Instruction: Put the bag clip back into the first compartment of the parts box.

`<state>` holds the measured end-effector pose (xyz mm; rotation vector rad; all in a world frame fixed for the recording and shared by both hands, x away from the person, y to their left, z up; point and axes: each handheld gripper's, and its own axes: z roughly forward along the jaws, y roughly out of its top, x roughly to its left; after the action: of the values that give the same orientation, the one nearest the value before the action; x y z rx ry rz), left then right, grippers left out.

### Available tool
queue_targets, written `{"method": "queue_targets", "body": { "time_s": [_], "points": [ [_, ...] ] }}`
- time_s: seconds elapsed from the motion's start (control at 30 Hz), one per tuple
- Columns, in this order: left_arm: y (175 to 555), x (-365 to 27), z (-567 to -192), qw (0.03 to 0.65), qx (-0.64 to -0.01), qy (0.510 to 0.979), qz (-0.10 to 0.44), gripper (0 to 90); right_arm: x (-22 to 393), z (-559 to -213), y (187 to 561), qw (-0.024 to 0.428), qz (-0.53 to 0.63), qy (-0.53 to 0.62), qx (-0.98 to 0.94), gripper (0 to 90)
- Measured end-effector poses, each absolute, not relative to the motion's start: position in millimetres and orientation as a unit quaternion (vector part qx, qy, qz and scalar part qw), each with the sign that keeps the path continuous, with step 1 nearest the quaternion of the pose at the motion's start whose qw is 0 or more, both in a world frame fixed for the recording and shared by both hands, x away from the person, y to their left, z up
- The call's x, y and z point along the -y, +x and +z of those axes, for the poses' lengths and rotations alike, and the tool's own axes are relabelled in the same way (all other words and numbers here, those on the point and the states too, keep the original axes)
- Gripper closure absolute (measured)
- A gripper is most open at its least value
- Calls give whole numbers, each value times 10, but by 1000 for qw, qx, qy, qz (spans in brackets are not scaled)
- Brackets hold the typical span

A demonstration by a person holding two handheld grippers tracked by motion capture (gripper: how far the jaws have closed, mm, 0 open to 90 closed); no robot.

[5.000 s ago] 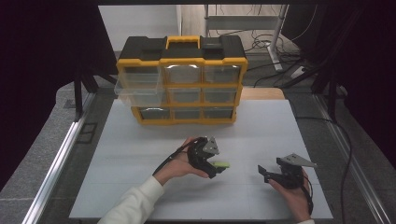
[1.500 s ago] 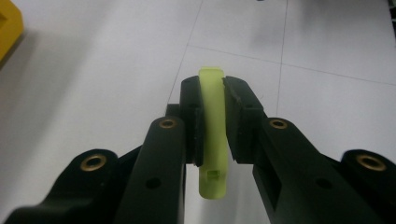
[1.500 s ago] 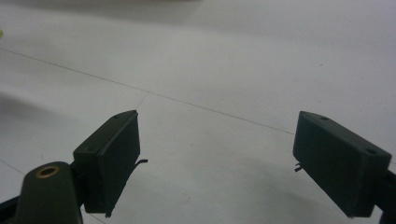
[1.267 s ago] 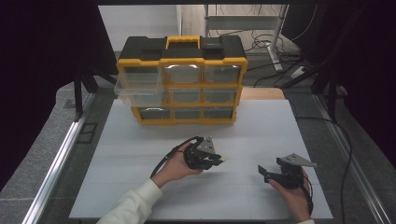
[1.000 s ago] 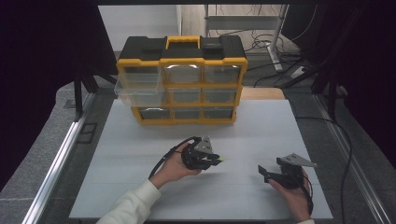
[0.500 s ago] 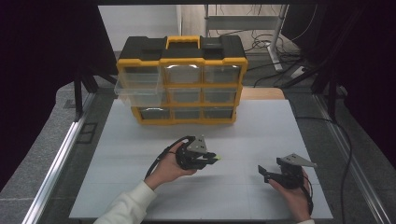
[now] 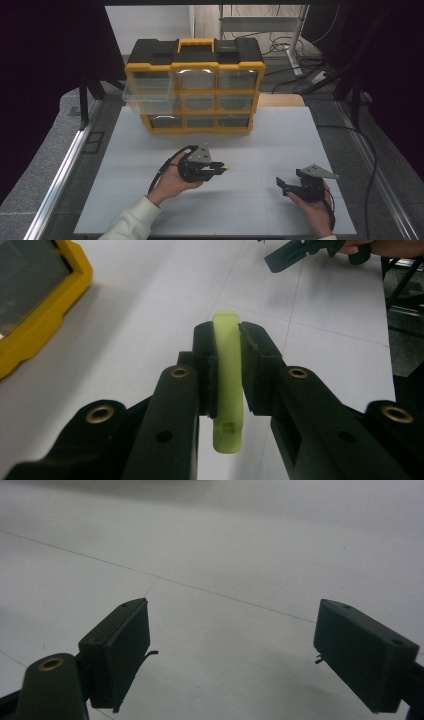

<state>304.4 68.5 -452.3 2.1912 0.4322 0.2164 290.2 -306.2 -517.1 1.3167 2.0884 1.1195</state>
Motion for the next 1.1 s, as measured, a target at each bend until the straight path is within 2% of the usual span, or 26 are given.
{"method": "queue_targets", "body": {
  "time_s": [1.1],
  "points": [
    [2985, -1205, -4316, 468, -222, 847, 118, 777, 3062, -5167, 2899, 214, 406, 475, -751, 152]
  ]
}}
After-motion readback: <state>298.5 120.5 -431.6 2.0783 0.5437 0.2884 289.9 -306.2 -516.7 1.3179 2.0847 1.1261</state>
